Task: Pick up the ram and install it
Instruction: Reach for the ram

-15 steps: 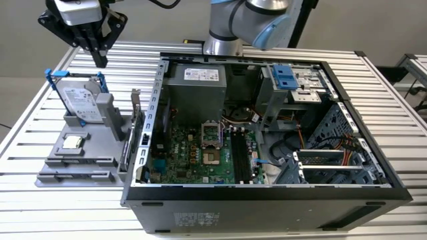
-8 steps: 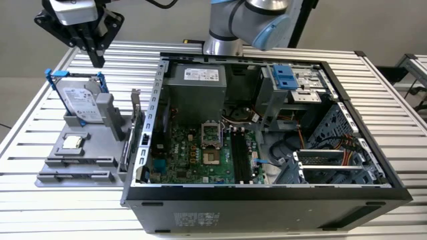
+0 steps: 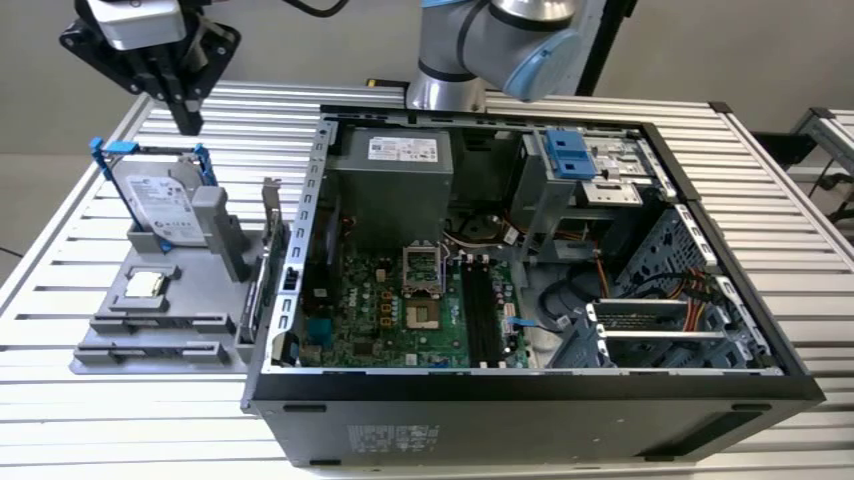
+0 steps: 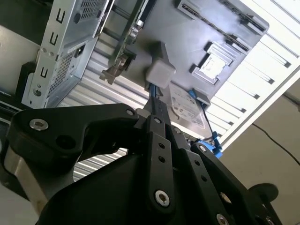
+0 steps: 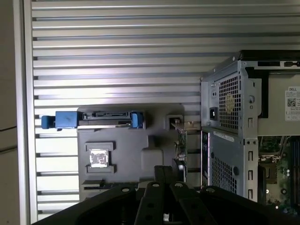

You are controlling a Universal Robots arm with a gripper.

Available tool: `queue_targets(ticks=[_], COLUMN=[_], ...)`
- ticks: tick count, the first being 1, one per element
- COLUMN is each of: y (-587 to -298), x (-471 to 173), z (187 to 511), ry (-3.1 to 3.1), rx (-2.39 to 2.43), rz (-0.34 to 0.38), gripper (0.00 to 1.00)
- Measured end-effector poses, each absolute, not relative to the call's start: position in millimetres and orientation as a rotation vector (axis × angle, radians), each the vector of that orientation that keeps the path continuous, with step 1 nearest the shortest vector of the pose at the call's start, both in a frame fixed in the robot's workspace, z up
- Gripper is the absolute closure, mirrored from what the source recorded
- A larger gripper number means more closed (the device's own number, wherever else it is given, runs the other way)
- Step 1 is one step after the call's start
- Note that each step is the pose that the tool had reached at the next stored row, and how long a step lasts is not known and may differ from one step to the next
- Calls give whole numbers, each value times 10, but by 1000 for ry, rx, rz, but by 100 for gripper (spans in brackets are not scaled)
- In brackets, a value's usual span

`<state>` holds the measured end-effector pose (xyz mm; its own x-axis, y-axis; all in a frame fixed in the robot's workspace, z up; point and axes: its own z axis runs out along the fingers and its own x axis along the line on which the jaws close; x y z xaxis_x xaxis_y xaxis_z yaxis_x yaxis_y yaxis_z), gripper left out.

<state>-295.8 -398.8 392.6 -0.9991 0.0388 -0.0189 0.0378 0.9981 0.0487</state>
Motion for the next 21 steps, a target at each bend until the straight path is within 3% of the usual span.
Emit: queue_targets(ticks=[21], y=[-3988], x=[-3166], z=[3926], ry=[3121], rx=[51], rz=[76], gripper=[100])
